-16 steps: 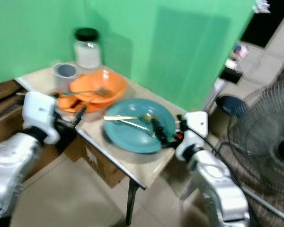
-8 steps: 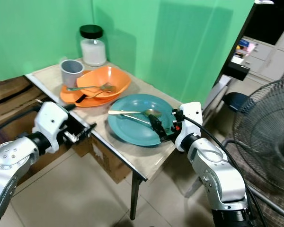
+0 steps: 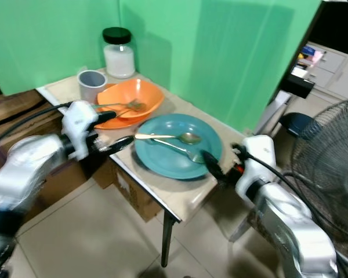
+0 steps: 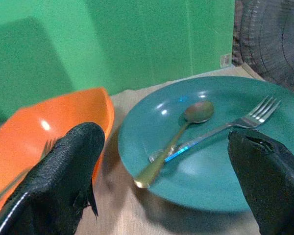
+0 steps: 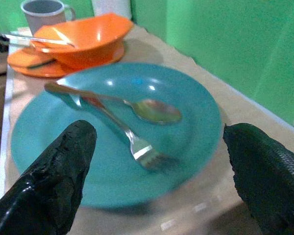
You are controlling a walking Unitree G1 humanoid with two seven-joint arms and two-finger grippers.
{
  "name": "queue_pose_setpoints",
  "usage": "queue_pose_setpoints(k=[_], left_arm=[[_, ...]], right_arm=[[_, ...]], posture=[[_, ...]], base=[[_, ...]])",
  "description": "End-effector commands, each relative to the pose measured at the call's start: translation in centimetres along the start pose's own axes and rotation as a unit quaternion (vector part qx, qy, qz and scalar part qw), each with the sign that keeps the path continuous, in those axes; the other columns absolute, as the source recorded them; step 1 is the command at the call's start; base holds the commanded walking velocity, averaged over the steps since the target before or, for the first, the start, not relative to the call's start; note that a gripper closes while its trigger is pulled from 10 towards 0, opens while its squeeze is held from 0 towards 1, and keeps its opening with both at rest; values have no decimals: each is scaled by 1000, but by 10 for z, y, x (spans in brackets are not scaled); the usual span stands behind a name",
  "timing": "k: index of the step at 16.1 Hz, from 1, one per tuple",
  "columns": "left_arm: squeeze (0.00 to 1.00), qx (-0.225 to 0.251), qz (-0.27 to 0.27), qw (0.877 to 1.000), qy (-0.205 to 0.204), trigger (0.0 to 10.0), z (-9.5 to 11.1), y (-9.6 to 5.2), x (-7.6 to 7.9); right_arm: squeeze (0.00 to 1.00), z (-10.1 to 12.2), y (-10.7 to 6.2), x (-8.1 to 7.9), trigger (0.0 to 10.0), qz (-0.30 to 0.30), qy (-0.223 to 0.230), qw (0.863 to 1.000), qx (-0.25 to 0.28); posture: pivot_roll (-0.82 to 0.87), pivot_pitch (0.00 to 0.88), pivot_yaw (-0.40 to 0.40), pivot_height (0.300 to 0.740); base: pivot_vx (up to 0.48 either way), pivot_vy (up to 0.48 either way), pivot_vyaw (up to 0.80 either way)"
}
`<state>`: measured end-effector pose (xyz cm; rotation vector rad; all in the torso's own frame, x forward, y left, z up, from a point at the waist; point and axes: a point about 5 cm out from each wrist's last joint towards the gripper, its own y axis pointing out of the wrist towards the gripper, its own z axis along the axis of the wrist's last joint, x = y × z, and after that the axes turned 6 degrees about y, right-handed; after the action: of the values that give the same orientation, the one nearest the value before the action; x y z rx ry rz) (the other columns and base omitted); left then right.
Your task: Setting the table
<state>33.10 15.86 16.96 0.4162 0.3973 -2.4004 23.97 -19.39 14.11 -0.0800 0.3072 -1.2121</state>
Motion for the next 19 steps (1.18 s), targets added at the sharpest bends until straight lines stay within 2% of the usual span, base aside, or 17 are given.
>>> queue_pose_setpoints(k=[1, 3, 4, 5, 6, 7, 8, 9, 11, 14, 15, 16, 17, 18, 19], left_arm=[[1000, 1, -28, 999, 20, 10000, -2, 8, -1], [1000, 8, -76, 997, 26, 10000, -1, 21, -6], [949, -2, -104, 994, 30, 10000, -2, 28, -6], [71, -16, -132, 990, 40, 10000, -4, 33, -5], [0, -24, -144, 988, 43, 10000, -5, 37, -5], [0, -37, -164, 984, 56, 10000, -7, 45, -4], [0, -41, -169, 983, 58, 10000, -7, 47, -3], [0, -46, -170, 982, 66, 10000, -7, 50, -3], [0, -66, -162, 982, 78, 10000, -8, 55, -4], [0, -71, -165, 981, 80, 9020, -7, 62, -1], [0, -68, -160, 982, 74, 8196, -7, 64, 1], [0, -65, -154, 983, 70, 8627, -7, 65, 1], [0, -47, -141, 987, 57, 10000, -2, 68, 0], [0, -20, -135, 990, 41, 10000, 4, 70, -2], [0, 15, -137, 990, 28, 10000, 11, 69, -3]], right_arm=[[1000, 5, -8, 4, 10000, -9, -3, 1000, 6], [1000, 4, -19, 7, 10000, -22, -4, 1000, 3], [1000, 3, -24, 7, 10000, -24, -5, 1000, 1], [1000, 2, -30, 6, 10000, -30, -6, 1000, 0], [1000, 2, -34, 6, 10000, -34, -5, 999, -3], [1000, 1, -47, 1, 10000, -31, -2, 999, -9], [1000, 0, -50, -1, 10000, -28, -2, 1000, -10], [0, -1, -55, -4, 10000, -26, -5, 1000, -14], [0, -2, -64, -10, 10000, -27, -9, 999, -18], [0, 0, -67, -11, 10000, -33, -15, 999, -20], [0, 2, -66, -11, 10000, -35, -18, 999, -18], [0, 3, -66, -11, 10000, -36, -19, 999, -16], [0, 4, -63, -12, 10000, -40, -15, 999, -14], [0, 4, -60, -11, 10000, -45, -12, 999, -13], [0, 1, -49, -9, 10000, -66, -2, 998, -9]], posture=[[-124, 0, -48, 740], [-159, 0, -37, 740], [-182, 0, -26, 740], [-202, 0, -17, 740], [-218, 0, -9, 740], [-253, 0, 8, 740], [-262, 0, 12, 740], [-275, 0, 16, 740], [-300, 0, 25, 740], [-312, 0, 26, 740], [-315, 0, 27, 740], [-311, 0, 23, 740], [-306, 0, 23, 740], [-289, 0, 14, 740], [-248, 0, 2, 740]], base=[[0, 0, 0], [0, 0, 0], [0, 0, 0], [0, 0, 0], [0, 0, 0], [0, 0, 0], [0, 0, 0], [0, 0, 0], [0, 0, 0], [0, 0, 0], [0, 0, 0], [0, 0, 0], [0, 0, 0], [0, 0, 0], [0, 0, 0]])
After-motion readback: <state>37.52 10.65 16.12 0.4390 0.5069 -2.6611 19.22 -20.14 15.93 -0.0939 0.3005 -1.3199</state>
